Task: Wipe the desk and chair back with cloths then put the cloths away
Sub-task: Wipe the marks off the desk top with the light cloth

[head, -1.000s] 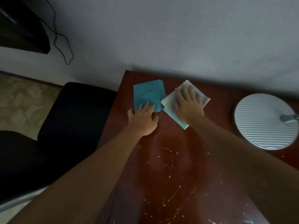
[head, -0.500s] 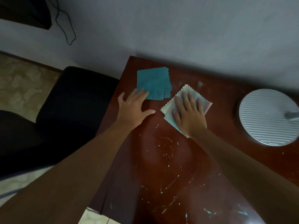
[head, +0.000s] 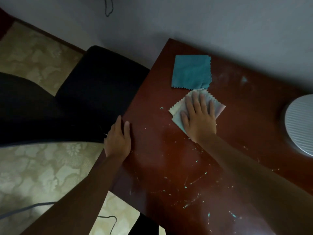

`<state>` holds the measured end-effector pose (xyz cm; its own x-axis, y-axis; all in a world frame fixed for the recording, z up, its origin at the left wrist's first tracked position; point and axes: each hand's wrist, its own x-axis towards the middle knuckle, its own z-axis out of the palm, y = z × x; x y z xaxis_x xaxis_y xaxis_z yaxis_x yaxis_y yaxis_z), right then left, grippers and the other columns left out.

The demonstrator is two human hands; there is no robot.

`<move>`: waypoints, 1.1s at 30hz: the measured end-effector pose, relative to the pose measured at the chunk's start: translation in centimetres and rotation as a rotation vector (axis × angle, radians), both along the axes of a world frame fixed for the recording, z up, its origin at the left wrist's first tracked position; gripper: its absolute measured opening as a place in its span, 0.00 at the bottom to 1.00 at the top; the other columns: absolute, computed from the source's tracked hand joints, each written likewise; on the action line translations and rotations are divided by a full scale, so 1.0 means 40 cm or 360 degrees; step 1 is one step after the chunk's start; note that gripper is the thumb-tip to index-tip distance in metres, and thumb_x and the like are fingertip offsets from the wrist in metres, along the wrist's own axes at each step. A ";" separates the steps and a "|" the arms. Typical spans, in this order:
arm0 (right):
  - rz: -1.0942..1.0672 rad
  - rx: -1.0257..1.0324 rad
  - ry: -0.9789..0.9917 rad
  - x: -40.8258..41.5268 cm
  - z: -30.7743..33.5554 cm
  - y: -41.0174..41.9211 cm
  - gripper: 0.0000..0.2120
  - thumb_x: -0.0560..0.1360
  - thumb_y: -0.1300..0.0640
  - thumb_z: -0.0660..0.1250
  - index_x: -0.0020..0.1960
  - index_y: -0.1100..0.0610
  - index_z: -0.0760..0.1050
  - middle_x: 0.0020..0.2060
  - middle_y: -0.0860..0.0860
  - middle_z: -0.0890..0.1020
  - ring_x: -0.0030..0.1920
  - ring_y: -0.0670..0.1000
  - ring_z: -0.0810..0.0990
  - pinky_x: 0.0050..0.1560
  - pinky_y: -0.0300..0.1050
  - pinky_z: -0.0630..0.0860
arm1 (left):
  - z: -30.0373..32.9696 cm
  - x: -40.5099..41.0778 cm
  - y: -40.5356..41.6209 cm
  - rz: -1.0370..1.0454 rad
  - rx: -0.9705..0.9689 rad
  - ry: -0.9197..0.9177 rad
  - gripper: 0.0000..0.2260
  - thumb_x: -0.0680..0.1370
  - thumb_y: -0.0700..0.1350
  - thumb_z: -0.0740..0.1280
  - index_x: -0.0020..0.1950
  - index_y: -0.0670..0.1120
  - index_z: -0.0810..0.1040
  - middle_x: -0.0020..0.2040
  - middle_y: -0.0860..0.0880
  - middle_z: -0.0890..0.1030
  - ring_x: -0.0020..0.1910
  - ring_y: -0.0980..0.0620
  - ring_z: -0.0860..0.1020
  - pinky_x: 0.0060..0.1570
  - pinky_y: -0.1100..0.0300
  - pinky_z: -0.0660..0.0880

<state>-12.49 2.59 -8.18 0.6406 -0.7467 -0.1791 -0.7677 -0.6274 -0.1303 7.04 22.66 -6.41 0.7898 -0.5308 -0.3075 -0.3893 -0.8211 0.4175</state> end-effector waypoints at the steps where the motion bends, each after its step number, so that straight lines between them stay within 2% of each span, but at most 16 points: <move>1: -0.0013 -0.0007 -0.0033 0.024 -0.001 0.015 0.30 0.83 0.43 0.41 0.81 0.56 0.48 0.80 0.55 0.50 0.80 0.57 0.44 0.78 0.62 0.45 | -0.004 0.010 0.012 0.0085 -0.0055 0.0047 0.25 0.83 0.60 0.50 0.75 0.50 0.66 0.68 0.45 0.76 0.66 0.42 0.74 0.65 0.43 0.70; 3: 0.0161 0.0008 -0.0058 0.061 -0.003 0.092 0.29 0.84 0.43 0.43 0.80 0.57 0.49 0.80 0.55 0.52 0.80 0.58 0.46 0.78 0.63 0.46 | -0.010 0.023 0.031 0.0189 -0.0078 0.0099 0.20 0.84 0.58 0.52 0.68 0.50 0.74 0.59 0.45 0.81 0.59 0.41 0.78 0.60 0.46 0.73; 5: 0.0455 0.0031 -0.0047 0.062 -0.008 0.183 0.29 0.84 0.43 0.43 0.80 0.56 0.50 0.80 0.55 0.53 0.80 0.57 0.46 0.78 0.63 0.46 | -0.013 0.029 0.051 0.0179 -0.0094 0.0055 0.19 0.83 0.57 0.55 0.66 0.49 0.76 0.56 0.46 0.82 0.56 0.42 0.80 0.58 0.48 0.74; 7: 0.0612 0.0063 -0.0025 0.057 -0.002 0.185 0.28 0.84 0.43 0.42 0.80 0.54 0.50 0.80 0.53 0.52 0.80 0.56 0.46 0.78 0.62 0.47 | -0.015 0.045 0.065 0.0096 -0.0129 0.0012 0.20 0.82 0.59 0.57 0.65 0.49 0.77 0.54 0.46 0.83 0.54 0.43 0.81 0.56 0.49 0.76; 9: 0.0655 0.0051 -0.0014 0.086 0.000 0.123 0.27 0.84 0.44 0.42 0.80 0.52 0.49 0.80 0.52 0.51 0.80 0.54 0.45 0.78 0.60 0.45 | -0.019 0.073 0.077 0.0024 -0.0067 0.0037 0.23 0.81 0.63 0.58 0.65 0.51 0.78 0.53 0.47 0.84 0.54 0.44 0.81 0.54 0.51 0.77; 11: 0.0460 0.0033 -0.0006 0.130 0.006 0.059 0.27 0.84 0.45 0.44 0.80 0.52 0.49 0.80 0.51 0.51 0.80 0.54 0.45 0.78 0.58 0.42 | -0.027 0.089 0.090 0.0036 -0.0094 0.0120 0.24 0.79 0.66 0.59 0.66 0.53 0.78 0.55 0.49 0.84 0.56 0.47 0.81 0.56 0.53 0.77; 13: 0.0296 0.0030 -0.0046 0.172 0.003 0.083 0.27 0.84 0.45 0.43 0.80 0.52 0.49 0.80 0.51 0.51 0.80 0.54 0.45 0.78 0.58 0.42 | -0.034 0.088 0.117 0.0072 -0.0163 0.0152 0.23 0.79 0.66 0.58 0.65 0.54 0.79 0.55 0.51 0.84 0.56 0.49 0.81 0.56 0.55 0.76; 16: 0.0588 0.0021 -0.0102 0.170 -0.005 0.248 0.27 0.84 0.44 0.40 0.80 0.52 0.50 0.80 0.51 0.52 0.80 0.55 0.45 0.78 0.61 0.44 | -0.055 0.074 0.154 0.0068 -0.0156 0.0152 0.24 0.79 0.67 0.54 0.63 0.56 0.79 0.51 0.52 0.85 0.52 0.47 0.82 0.54 0.50 0.78; 18: 0.0816 0.0031 -0.0096 0.138 -0.008 0.291 0.26 0.84 0.45 0.42 0.80 0.51 0.53 0.79 0.51 0.55 0.80 0.54 0.47 0.78 0.61 0.47 | -0.058 0.070 0.167 0.0075 -0.0160 0.0083 0.23 0.79 0.67 0.53 0.62 0.57 0.79 0.49 0.51 0.85 0.50 0.46 0.82 0.50 0.53 0.77; 20: 0.0939 0.0050 -0.0115 0.151 -0.006 0.229 0.25 0.84 0.47 0.46 0.79 0.52 0.57 0.78 0.52 0.59 0.79 0.56 0.50 0.77 0.63 0.50 | -0.055 0.067 0.165 0.0072 -0.0172 0.0004 0.23 0.79 0.66 0.53 0.60 0.56 0.80 0.48 0.51 0.85 0.49 0.46 0.82 0.45 0.57 0.71; 22: 0.0768 0.0047 -0.0158 0.192 -0.006 0.130 0.26 0.83 0.46 0.45 0.78 0.53 0.59 0.78 0.54 0.61 0.79 0.58 0.53 0.77 0.64 0.50 | -0.052 0.062 0.165 0.0047 -0.0178 -0.0068 0.25 0.79 0.67 0.53 0.60 0.55 0.81 0.46 0.51 0.85 0.46 0.46 0.82 0.42 0.58 0.69; 24: 0.0453 -0.0002 -0.0113 0.237 -0.010 0.054 0.29 0.82 0.44 0.39 0.80 0.53 0.55 0.79 0.53 0.58 0.80 0.56 0.50 0.78 0.61 0.46 | -0.051 0.061 0.171 0.0019 -0.0176 -0.0108 0.25 0.78 0.67 0.52 0.61 0.55 0.81 0.43 0.51 0.85 0.43 0.47 0.83 0.41 0.59 0.69; 26: 0.0316 -0.0080 -0.0112 0.268 -0.014 0.099 0.29 0.82 0.44 0.39 0.80 0.52 0.53 0.80 0.52 0.56 0.80 0.56 0.49 0.78 0.60 0.45 | -0.051 0.061 0.171 0.0022 -0.0174 -0.0148 0.23 0.79 0.66 0.54 0.60 0.56 0.81 0.42 0.51 0.85 0.42 0.47 0.83 0.39 0.60 0.68; 30: 0.0770 -0.0056 -0.0155 0.193 -0.021 0.396 0.25 0.84 0.45 0.43 0.80 0.52 0.55 0.79 0.53 0.57 0.80 0.57 0.50 0.77 0.63 0.50 | -0.042 0.055 0.166 0.0009 -0.0178 -0.0156 0.18 0.82 0.62 0.57 0.57 0.55 0.82 0.44 0.49 0.85 0.43 0.42 0.83 0.39 0.58 0.67; 33: 0.0994 0.0012 -0.0070 0.182 -0.010 0.378 0.25 0.85 0.46 0.44 0.80 0.51 0.54 0.79 0.52 0.56 0.80 0.57 0.50 0.77 0.63 0.50 | -0.038 0.059 0.165 -0.0003 -0.0165 -0.0085 0.18 0.82 0.61 0.55 0.58 0.54 0.81 0.48 0.48 0.85 0.47 0.41 0.82 0.44 0.53 0.74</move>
